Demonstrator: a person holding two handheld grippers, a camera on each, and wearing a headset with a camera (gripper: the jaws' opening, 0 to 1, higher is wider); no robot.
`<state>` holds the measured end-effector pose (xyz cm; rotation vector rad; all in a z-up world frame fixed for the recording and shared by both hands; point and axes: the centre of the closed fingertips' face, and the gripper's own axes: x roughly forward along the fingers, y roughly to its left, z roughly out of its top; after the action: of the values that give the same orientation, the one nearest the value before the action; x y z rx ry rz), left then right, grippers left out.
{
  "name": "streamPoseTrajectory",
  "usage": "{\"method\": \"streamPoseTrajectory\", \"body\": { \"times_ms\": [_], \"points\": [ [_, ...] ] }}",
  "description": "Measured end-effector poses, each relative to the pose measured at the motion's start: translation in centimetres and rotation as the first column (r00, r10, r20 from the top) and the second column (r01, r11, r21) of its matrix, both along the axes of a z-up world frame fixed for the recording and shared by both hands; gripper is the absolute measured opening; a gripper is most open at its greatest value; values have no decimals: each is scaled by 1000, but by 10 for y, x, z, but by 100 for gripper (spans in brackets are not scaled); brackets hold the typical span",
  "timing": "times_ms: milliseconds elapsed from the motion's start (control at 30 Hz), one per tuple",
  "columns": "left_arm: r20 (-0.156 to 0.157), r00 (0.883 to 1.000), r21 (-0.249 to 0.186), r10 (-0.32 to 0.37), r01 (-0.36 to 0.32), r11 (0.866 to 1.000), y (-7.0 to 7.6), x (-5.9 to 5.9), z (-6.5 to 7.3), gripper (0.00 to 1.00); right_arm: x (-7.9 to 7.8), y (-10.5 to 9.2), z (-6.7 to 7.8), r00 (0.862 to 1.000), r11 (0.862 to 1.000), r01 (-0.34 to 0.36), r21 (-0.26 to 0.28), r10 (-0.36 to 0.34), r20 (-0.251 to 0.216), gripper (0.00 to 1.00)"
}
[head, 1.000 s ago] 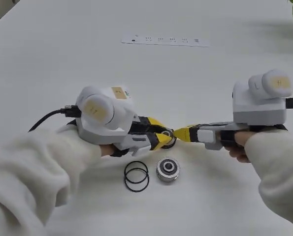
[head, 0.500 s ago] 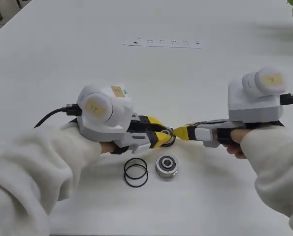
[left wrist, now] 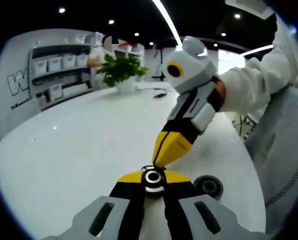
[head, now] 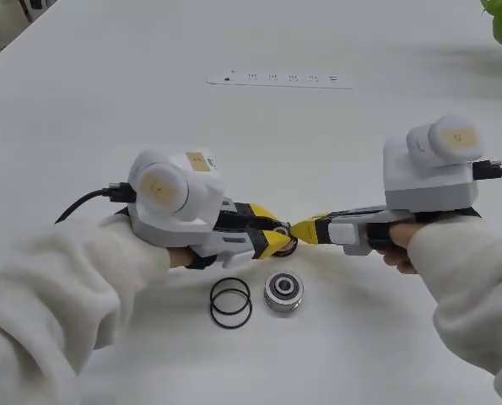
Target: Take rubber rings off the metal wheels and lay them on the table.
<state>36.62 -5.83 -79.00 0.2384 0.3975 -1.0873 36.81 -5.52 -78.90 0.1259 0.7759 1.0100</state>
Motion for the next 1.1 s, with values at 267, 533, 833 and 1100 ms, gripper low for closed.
{"method": "streamPoseTrajectory", "body": {
  "times_ms": [267,533,833,1100],
  "points": [
    [1,1000,2,-1,1,1000,0,1,0,14,-1,2,3,1000,1000,2,24,-2,-11,0],
    [2,1000,2,-2,2,1000,0,1,0,14,-2,6,9,1000,999,-15,44,15,-7,0],
    [0,1000,-1,3,-3,1000,-1,0,1,14,-1,5,7,1000,999,6,39,-6,-14,0],
    [13,1000,13,-5,5,1000,0,1,1,14,0,2,4,1000,999,17,33,-16,-26,0]
  ]
}}
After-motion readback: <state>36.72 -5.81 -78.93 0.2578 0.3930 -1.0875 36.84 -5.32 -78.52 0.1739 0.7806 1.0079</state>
